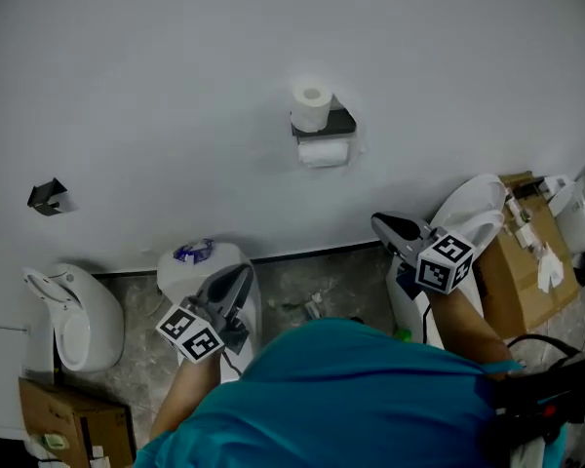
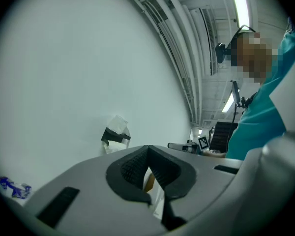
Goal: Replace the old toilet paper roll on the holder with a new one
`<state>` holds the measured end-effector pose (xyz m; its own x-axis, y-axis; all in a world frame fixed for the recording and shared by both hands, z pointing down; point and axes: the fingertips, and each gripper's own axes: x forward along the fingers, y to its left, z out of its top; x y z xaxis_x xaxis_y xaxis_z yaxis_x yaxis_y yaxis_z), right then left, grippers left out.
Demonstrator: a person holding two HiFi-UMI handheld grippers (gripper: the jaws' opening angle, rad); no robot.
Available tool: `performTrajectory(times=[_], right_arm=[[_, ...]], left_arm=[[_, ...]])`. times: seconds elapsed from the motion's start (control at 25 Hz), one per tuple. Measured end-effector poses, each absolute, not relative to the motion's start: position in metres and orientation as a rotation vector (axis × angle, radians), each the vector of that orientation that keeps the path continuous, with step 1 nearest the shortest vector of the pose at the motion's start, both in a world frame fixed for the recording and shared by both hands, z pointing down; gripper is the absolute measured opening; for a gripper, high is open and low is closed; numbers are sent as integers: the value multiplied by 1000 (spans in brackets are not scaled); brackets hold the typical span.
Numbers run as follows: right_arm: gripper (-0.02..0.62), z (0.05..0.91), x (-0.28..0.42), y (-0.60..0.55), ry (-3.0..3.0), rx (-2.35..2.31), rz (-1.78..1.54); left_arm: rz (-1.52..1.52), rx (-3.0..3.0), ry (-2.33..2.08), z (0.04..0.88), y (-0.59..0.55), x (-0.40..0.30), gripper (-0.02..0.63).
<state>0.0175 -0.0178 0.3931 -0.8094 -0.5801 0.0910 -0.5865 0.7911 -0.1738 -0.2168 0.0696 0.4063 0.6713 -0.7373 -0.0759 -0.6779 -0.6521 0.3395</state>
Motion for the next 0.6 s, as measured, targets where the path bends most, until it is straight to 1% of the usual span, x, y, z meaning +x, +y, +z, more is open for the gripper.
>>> performTrajectory(times=[0.12,0.32,0.48,0.6], right_arm=[[2,392,40,-59,-2978,865,301],[2,380,57,-115,-3009,692,255],[2,382,82,-155,-3025,638,269],[2,389,93,-174,-3026,614,279]], left_arm=[[-334,2565,-1210,404,40,-185,9],[-353,2542,-1271,392,-11,-139,9],[-346,2533,-1291,389,-43,-103,9],[-326,2517,-1305,393,-61,-88,9]])
